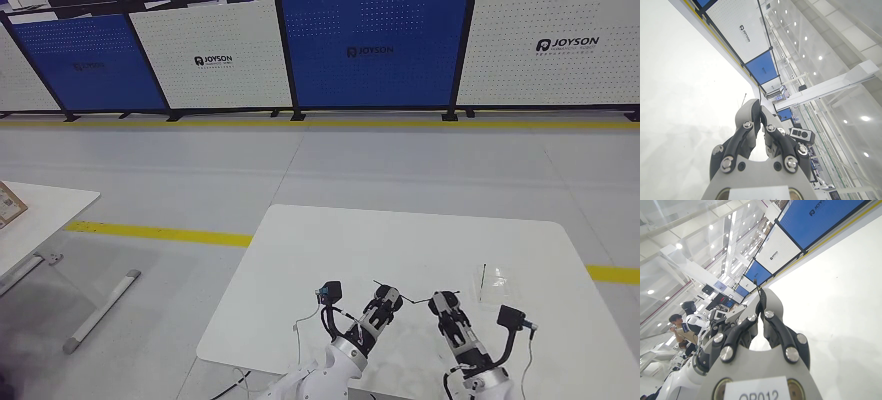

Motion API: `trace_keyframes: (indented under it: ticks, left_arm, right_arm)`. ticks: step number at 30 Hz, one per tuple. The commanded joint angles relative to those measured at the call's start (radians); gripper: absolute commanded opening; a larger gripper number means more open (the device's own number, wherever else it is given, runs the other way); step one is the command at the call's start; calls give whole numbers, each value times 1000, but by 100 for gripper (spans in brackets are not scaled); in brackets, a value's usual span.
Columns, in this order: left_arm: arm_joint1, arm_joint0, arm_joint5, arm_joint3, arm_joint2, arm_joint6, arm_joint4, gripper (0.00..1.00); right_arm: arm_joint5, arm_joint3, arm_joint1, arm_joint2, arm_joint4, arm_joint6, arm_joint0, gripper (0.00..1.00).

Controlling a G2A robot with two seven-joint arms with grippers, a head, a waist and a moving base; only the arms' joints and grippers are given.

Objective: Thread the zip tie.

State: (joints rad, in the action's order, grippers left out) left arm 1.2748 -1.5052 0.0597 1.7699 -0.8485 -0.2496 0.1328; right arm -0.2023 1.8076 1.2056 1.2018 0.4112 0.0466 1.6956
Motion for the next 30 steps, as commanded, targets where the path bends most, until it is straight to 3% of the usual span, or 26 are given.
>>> trace_keyframes:
  ticks: [1, 30]
  left_arm:
    - [0, 0, 0, 0, 0, 0, 0, 0]
    - [0, 0, 0, 0, 0, 0, 0, 0]
  right_arm:
    - [-2, 1, 0, 3, -2, 0, 2, 0]
    - [7, -23, 14, -21, 1, -15, -14, 0]
